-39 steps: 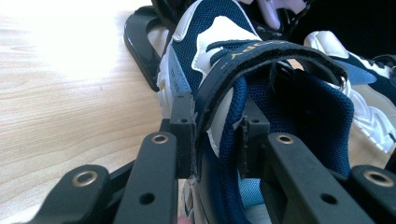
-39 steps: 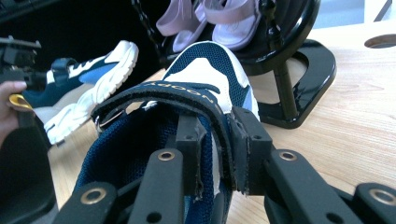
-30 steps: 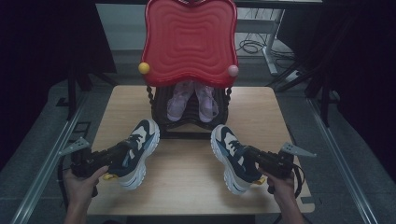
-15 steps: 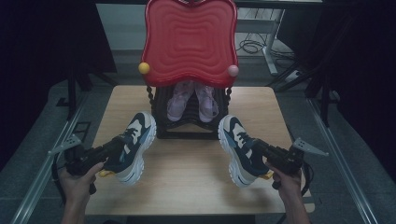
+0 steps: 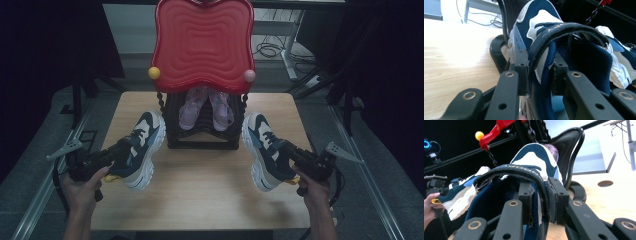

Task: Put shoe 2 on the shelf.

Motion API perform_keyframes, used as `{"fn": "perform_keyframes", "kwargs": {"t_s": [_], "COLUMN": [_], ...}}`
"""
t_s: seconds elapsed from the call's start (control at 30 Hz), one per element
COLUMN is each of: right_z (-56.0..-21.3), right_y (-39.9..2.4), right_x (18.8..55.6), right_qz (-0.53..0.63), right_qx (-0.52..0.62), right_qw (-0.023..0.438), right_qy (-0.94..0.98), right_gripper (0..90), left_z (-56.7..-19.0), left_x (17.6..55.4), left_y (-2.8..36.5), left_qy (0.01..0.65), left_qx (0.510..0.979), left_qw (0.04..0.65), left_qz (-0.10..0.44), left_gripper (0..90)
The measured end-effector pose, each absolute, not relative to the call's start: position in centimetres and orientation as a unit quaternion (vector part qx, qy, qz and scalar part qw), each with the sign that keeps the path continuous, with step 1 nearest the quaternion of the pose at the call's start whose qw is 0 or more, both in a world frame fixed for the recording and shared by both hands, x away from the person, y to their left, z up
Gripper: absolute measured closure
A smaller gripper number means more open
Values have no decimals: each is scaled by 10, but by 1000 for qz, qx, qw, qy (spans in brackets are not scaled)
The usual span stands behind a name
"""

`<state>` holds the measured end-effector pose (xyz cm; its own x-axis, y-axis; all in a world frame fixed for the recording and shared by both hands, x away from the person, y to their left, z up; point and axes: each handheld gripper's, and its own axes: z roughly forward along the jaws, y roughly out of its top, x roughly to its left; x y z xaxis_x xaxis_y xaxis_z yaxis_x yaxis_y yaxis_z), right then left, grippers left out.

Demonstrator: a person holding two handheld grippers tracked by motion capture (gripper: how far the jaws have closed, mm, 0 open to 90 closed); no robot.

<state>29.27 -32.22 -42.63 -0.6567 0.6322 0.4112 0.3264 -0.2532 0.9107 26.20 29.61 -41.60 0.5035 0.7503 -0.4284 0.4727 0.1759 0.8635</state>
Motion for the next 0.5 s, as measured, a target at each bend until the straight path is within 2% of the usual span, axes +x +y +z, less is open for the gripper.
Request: {"fn": "perform_keyframes", "kwargs": {"t_s": [0.5], "right_z": [-404], "right_y": [-324], "right_x": [308], "right_qz": [700], "right_qx": [395], "right_qw": [134], "right_qy": [580], "right_gripper": [740], "left_z": [-400], "left_x": [276], "left_y": [305], "left_qy": [488], "left_qx": [611], "left_qw": [610], "left_qz": [129], "left_gripper": [728]}}
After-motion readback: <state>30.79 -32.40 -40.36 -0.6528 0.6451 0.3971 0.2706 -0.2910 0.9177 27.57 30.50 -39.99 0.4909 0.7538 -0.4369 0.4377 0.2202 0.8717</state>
